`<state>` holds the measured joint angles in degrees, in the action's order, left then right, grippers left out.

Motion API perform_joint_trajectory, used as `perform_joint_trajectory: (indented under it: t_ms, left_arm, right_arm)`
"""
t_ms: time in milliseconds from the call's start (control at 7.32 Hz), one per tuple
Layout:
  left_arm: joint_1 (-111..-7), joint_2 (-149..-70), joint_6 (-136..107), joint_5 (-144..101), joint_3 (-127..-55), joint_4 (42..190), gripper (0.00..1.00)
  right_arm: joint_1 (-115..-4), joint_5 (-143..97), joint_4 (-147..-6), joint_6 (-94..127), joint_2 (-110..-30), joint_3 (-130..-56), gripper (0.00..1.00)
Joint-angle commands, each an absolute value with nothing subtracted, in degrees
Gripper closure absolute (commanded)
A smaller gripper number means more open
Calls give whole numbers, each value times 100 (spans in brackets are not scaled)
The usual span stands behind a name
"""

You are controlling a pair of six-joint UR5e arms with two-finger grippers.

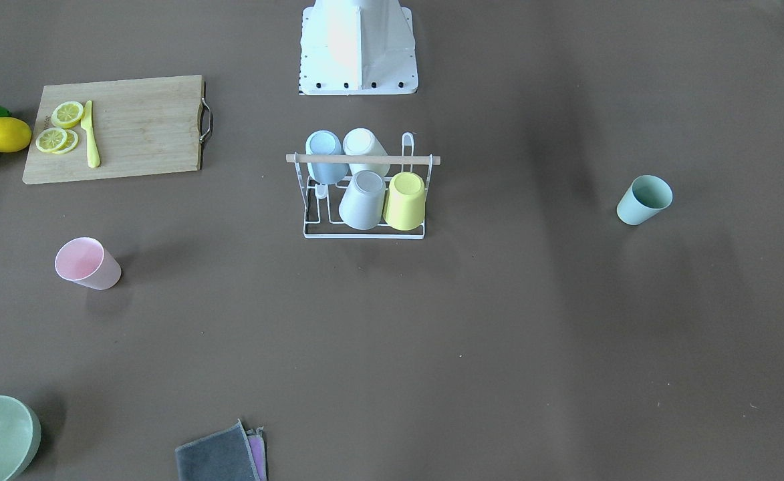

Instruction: Place cup on cup holder

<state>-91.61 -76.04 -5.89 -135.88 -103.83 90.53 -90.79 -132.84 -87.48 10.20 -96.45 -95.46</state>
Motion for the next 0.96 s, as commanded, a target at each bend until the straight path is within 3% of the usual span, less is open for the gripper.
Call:
perform_joint_trajectory:
  t_ms: [0,819]
  left_arm:
    - [-9149,-7603,-589,-13588,-10354,9061,2]
    - [-9149,-7594,-598,-13597,-10213,9044,2]
  right_arm:
    - [-9079,-13280,-8754,1037,-9642,-9545,0]
    - [-9079,-13289,-8745,993,-9650,-9518,0]
